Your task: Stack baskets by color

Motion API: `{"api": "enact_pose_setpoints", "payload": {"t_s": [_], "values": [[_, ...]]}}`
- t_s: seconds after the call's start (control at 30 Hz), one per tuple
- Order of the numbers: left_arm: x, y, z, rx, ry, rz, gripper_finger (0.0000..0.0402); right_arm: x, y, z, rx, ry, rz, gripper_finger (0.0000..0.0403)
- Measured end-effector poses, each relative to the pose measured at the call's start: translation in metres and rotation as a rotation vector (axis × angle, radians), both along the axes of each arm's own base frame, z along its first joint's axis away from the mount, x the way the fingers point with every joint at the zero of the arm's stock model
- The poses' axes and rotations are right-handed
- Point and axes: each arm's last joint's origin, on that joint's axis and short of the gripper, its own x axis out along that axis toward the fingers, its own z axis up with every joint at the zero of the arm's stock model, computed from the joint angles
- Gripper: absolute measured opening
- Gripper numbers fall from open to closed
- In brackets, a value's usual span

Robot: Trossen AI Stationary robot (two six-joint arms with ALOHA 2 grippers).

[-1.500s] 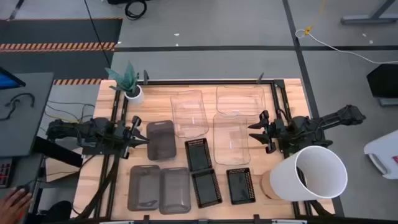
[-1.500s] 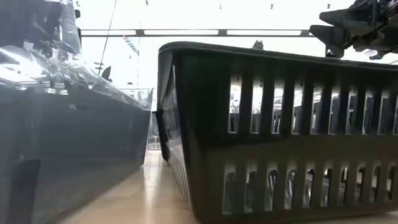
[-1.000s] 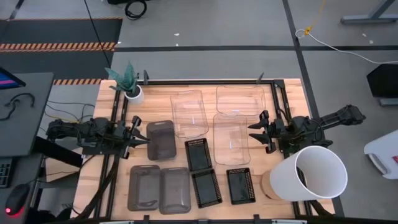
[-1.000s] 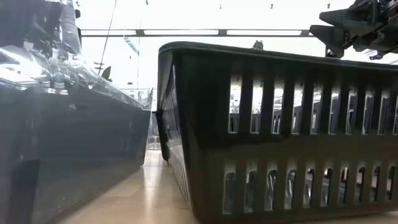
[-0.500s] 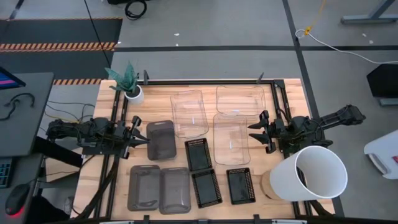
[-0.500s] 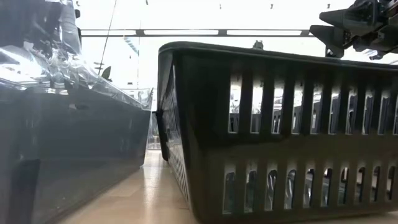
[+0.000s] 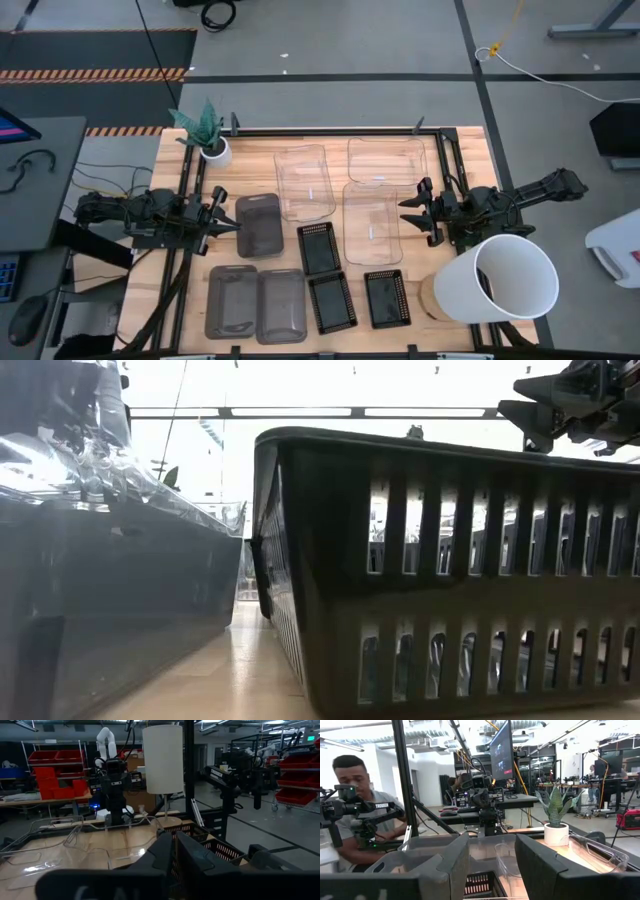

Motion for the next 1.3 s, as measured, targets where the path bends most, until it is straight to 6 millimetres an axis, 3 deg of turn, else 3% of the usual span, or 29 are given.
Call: {"api": "enact_pose_setpoints", "payload": {"t_s": [0.73, 0.8, 0.97, 1.13, 1.3], "values": [[0.000, 0.000, 0.001, -0.010, -0.006, -0.002, 0.0036, 0.000, 0.000, 0.000, 0.000, 0.000, 0.000, 0.0165], [0.000, 0.000, 0.002, -0.078, -0.002, -0.012, 0.0035, 0.000, 0.000, 0.000, 0.000, 0.000, 0.000, 0.0165], [0.000, -0.001, -0.002, -0.443, 0.129, -0.099, 0.0029, 0.000, 0.000, 0.000, 0.000, 0.000, 0.000, 0.0165], [-0.001, -0.008, -0.001, -0.508, 0.226, -0.329, 0.0020, 0.000, 0.000, 0.000, 0.000, 0.000, 0.000, 0.0165], [0.002, -0.014, 0.008, -0.563, 0.340, -0.368, 0.0009, 0.000, 0.000, 0.000, 0.000, 0.000, 0.000, 0.0165]]}}
